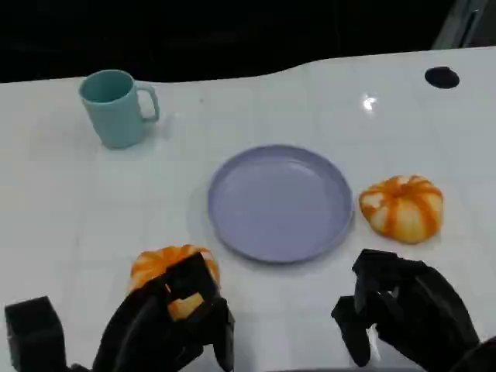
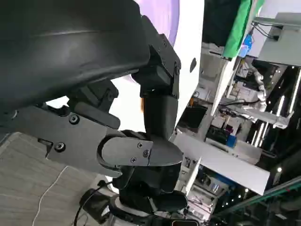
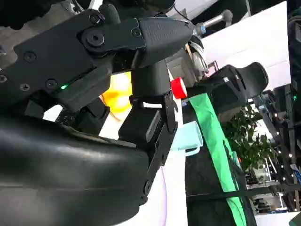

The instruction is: Grasp the bread from the table and place it into the plate.

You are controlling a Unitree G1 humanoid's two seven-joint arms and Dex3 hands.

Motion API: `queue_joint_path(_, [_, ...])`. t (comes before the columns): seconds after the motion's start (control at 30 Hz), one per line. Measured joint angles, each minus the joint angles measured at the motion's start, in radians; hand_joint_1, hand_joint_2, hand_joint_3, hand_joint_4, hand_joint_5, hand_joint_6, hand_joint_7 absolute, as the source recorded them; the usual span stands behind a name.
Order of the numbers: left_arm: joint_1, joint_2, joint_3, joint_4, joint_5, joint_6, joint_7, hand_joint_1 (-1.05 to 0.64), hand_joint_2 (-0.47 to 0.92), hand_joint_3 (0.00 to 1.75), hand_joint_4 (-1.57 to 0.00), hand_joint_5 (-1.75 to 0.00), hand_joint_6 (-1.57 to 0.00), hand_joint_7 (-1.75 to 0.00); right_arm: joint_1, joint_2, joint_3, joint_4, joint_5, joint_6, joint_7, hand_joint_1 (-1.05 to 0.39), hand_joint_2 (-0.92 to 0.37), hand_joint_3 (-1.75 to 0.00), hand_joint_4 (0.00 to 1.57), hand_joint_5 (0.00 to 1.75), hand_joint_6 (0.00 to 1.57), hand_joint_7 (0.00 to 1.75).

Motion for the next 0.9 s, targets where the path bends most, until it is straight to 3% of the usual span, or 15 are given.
queue_joint_path(0.73, [0.000, -0.001, 0.003, -0.001, 0.006, -0.003, 0.000, -0.60, 0.92, 0.32, -0.93, -1.75, -0.70, -1.75, 0.000, 0.000, -0.001, 0.000, 0.001, 0.001, 0.003, -0.98, -0.73, -0.42, 1.23, 1.62, 1.06, 1.48])
queue_joint_path(0.9, [0.000, -0.001, 0.010, -0.003, 0.007, -0.028, 0.000, -0.59, 0.92, 0.35, -0.80, -1.75, -0.54, -1.74, 0.000, 0.000, -0.001, 0.000, 0.001, 0.000, 0.003, -0.99, -0.74, -0.41, 1.23, 1.61, 1.06, 1.47])
